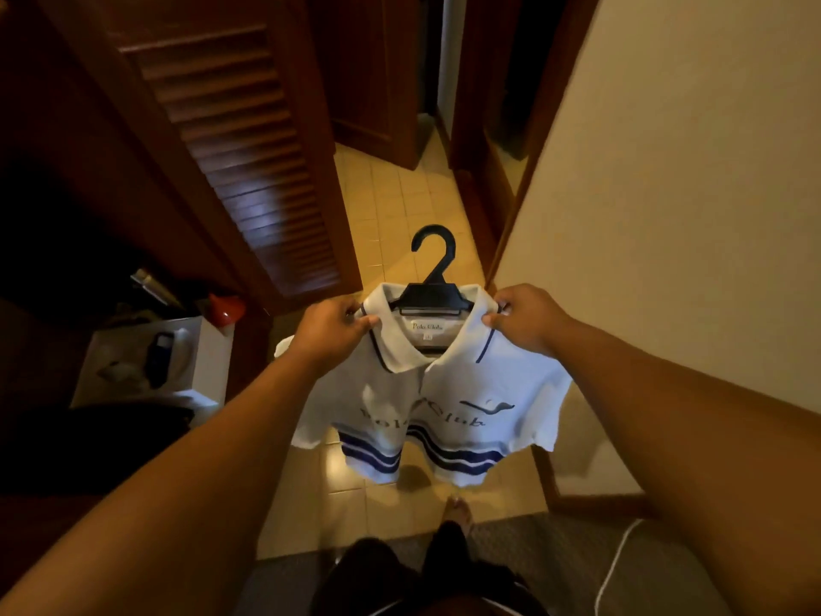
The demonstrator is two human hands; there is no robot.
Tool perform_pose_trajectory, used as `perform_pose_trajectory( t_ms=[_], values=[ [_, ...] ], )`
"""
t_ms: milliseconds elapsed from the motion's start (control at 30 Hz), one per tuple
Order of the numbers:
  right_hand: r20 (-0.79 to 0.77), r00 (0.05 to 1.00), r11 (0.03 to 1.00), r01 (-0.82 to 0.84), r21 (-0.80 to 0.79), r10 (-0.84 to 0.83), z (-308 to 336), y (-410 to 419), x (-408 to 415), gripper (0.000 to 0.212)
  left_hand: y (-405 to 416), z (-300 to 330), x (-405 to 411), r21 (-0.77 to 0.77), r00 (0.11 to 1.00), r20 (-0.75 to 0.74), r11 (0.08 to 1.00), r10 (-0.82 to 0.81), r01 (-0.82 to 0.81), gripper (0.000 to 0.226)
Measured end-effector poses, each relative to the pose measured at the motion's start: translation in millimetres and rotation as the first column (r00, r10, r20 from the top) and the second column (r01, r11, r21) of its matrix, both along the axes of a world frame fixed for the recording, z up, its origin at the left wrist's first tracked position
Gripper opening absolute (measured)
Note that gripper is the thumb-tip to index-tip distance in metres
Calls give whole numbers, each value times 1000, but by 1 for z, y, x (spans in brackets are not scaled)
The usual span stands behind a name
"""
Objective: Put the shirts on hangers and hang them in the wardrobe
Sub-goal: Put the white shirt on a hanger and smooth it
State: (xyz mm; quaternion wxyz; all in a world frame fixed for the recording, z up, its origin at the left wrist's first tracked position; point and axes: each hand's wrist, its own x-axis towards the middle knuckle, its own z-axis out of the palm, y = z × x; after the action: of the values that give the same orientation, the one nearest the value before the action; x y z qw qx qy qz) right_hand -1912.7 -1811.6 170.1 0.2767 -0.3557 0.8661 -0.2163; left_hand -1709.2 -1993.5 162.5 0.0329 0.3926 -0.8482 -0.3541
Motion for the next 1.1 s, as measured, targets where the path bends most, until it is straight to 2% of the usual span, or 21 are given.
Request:
perform_pose_trajectory(
  t_ms=[200,400,600,733,933,1100],
  values=[
    [-19,999,999,-38,30,38,-9,-81,-110,19,-73,-20,-99,5,999,37,1000,27,-28,28],
    [-45,998,997,-44,59,46,-13,-179,-212,18,-170,-37,-203,12,1000,4,1000,-3,3,31],
    [-80,996,996,-32,77,38,9,-286,-309,11,-276,-29,-305,12,1000,-14,1000,-3,3,27],
    [-65,998,997,-15,79,20,11,-347,-370,18,-334,-23,-367,17,1000,-23,1000,-1,2,26],
    [-35,997,994,-70,84,73,-5,-453,-467,22,-422,-35,-450,53,996,-20,994,92,-91,25],
    [-33,973,967,-223,123,228,-1,-558,-550,12,-488,-37,-510,68,965,2,963,261,-261,21]
  ],
)
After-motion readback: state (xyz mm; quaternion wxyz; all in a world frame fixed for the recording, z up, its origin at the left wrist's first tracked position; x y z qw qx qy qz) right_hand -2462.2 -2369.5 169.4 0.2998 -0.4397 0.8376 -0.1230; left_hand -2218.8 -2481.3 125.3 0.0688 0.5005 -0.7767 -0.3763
